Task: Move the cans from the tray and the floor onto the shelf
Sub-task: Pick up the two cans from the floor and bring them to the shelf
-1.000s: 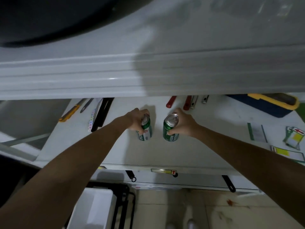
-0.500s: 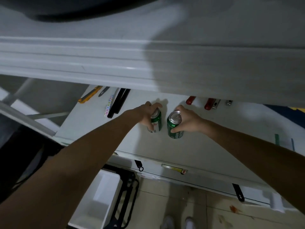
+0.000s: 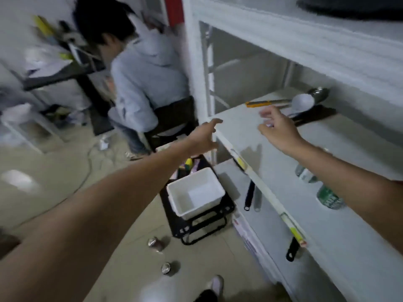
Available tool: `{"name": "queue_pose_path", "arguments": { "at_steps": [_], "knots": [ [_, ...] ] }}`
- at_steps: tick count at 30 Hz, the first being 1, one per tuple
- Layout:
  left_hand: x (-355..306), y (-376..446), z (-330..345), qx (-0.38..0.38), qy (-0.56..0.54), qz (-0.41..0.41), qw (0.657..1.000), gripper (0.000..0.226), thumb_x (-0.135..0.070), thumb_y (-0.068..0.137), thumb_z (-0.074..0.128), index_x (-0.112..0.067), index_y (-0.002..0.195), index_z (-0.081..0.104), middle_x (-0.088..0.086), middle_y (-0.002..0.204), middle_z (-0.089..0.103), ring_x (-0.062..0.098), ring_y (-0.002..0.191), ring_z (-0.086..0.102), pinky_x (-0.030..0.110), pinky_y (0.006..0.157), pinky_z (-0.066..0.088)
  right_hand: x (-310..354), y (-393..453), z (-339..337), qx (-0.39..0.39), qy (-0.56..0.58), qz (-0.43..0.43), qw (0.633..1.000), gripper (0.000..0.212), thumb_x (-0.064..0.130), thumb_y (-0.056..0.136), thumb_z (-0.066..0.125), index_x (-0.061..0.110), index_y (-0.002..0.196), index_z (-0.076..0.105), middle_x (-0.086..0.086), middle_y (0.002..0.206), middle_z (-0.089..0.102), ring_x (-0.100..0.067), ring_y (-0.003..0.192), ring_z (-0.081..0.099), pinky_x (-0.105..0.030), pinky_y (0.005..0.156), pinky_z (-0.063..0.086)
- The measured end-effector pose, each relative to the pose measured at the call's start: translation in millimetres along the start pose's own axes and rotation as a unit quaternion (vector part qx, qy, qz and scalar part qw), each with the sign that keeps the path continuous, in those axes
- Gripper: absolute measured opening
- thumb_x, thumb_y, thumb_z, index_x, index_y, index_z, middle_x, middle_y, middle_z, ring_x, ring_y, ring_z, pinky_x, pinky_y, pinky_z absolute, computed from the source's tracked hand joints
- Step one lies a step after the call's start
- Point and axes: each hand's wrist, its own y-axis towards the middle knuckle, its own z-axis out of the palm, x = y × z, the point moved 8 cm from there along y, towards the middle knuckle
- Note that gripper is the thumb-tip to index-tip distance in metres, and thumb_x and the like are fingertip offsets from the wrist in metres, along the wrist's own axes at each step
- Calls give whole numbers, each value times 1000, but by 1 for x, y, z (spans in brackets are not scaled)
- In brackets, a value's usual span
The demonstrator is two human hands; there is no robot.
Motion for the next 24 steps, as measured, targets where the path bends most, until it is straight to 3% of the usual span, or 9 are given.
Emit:
{"name": "queue_pose_path", "arguments": {
  "at_steps": [4, 7, 8, 11, 12, 16, 20, 24],
  "knots": [
    [115, -100, -50, -53, 3, -128, 990, 68, -6, 79, 64, -8, 140, 33, 22, 128, 57, 33, 114, 56, 31, 89, 40, 66, -10, 147, 184, 12, -9, 983, 29, 12, 84, 55, 9, 112, 57, -13, 112, 63, -23, 96, 58, -22, 74, 41],
    [199, -180, -76, -84, -17, -236, 968, 69, -6, 82, 62, -9, 142, 28, 24, 128, 55, 35, 112, 55, 37, 92, 45, 105, -49, 252, 285, 42, -18, 957, 25, 7, 85, 54, 5, 111, 54, -15, 96, 57, -22, 69, 52, -19, 49, 43],
    [224, -205, -80, -85, -26, -267, 960, 69, -7, 83, 61, -11, 142, 26, 22, 130, 53, 34, 115, 54, 36, 94, 44, 114, -63, 284, 315, 41, -23, 948, 24, 7, 86, 53, 7, 109, 54, -13, 96, 57, -20, 69, 51, -23, 54, 45],
    [289, -268, -76, -94, -58, -333, 937, 70, -10, 84, 62, -14, 143, 25, 20, 133, 51, 32, 117, 52, 34, 92, 45, 128, -101, 366, 389, 13, -34, 921, 27, 12, 86, 54, 11, 113, 54, -8, 108, 59, -24, 96, 57, -39, 85, 51],
    [310, -284, -67, -93, -66, -350, 930, 70, -11, 84, 62, -15, 143, 25, 19, 133, 51, 33, 117, 52, 35, 94, 44, 129, -111, 390, 404, 2, -32, 914, 28, 13, 86, 55, 11, 114, 55, -8, 110, 59, -24, 98, 56, -39, 87, 50],
    [385, -327, 5, -44, -107, -391, 913, 70, -11, 85, 60, -17, 144, 22, 18, 135, 49, 30, 120, 51, 36, 99, 41, 103, -142, 481, 424, -13, 26, 905, 32, 8, 84, 55, 7, 117, 55, -11, 108, 59, -20, 93, 52, -36, 80, 48],
    [444, -347, 106, 3, -161, -416, 895, 70, -11, 85, 59, -17, 144, 22, 18, 135, 46, 28, 121, 49, 36, 101, 40, 43, -169, 560, 439, -48, 65, 895, 35, 3, 82, 55, 5, 117, 55, -19, 121, 60, -28, 99, 56, -25, 70, 42],
    [500, -340, 239, 21, -201, -430, 880, 70, -13, 84, 61, -19, 144, 25, 15, 136, 46, 26, 122, 49, 29, 96, 38, -36, -171, 648, 447, -59, 74, 890, 37, 0, 80, 58, 6, 117, 54, -18, 123, 56, -31, 107, 57, -10, 46, 43]
  ]
}}
